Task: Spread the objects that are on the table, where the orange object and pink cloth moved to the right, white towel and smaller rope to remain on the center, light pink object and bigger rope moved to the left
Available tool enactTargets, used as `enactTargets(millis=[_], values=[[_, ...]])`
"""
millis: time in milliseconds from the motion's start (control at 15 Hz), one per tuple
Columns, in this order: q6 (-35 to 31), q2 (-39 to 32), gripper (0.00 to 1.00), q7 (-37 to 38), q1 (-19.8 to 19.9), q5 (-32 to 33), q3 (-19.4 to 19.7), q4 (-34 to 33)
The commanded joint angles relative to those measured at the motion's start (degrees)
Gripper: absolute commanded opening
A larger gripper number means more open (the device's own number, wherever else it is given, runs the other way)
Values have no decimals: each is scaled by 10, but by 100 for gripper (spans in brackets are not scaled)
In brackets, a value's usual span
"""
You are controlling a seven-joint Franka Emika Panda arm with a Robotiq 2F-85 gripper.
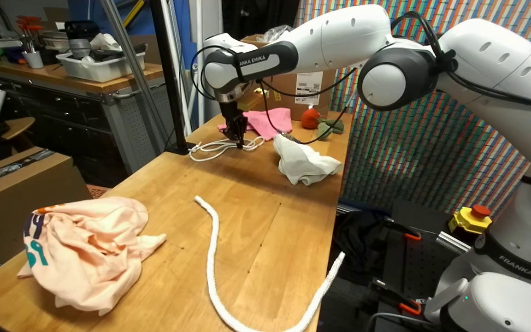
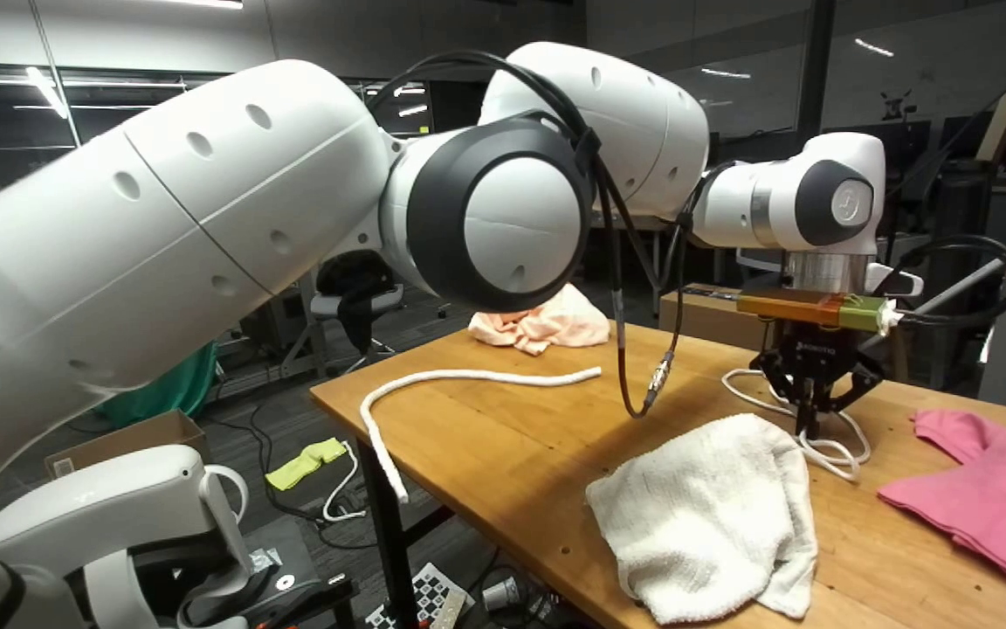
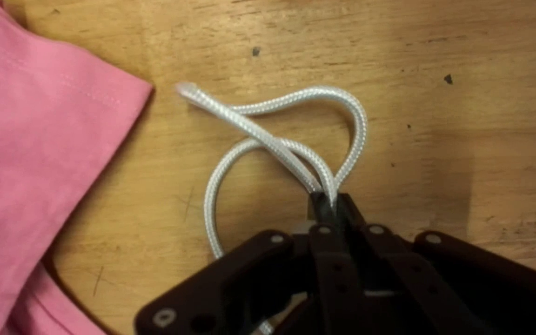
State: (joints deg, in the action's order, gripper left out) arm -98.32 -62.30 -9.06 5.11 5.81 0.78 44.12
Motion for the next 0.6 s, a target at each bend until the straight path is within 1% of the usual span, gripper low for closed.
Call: enactTargets(millis=[0, 133, 533], values=[[-11, 0, 2, 1, -8, 2, -1, -5], [-30, 5, 4, 15, -13, 0, -1, 5], [-127, 24, 4, 81, -28, -4, 0, 59]])
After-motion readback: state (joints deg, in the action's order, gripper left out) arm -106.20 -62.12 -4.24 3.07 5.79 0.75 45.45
